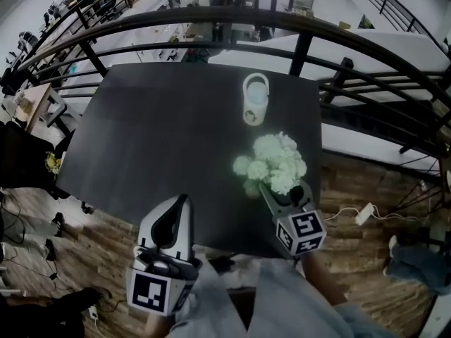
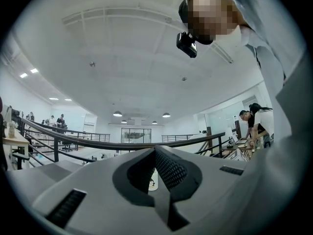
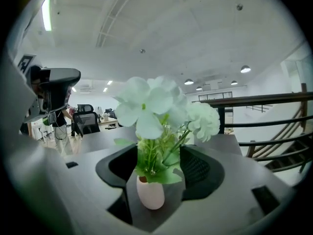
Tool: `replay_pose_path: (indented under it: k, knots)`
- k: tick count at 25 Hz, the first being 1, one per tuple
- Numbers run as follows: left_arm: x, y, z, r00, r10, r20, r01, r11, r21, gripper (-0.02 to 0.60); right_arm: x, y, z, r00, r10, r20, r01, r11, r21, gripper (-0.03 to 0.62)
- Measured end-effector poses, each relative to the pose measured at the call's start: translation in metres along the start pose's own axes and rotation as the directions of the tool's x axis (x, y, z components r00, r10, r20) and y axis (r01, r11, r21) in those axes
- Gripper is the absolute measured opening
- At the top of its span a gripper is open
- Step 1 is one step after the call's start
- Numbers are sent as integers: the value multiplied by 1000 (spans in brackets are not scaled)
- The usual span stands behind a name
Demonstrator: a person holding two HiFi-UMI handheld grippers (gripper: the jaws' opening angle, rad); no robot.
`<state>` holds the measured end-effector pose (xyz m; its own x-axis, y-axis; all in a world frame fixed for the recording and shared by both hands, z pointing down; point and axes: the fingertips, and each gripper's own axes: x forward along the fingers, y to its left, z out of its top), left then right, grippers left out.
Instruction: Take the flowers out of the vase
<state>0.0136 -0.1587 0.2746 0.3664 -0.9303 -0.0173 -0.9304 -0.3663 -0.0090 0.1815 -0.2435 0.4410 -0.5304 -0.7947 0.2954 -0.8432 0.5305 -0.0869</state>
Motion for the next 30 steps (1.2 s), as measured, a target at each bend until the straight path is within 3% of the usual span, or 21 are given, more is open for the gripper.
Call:
replay_pose_path:
  k: [15, 30]
  knots:
    - [7, -4, -1, 1000, -7, 3, 7, 1000, 6, -3, 4, -1, 2, 1000, 20, 15, -20, 1000, -17, 67]
    - [8, -5, -6, 999, -34, -1, 34, 999, -7, -3, -2, -7, 9, 999, 13, 47, -15, 999, 47, 48]
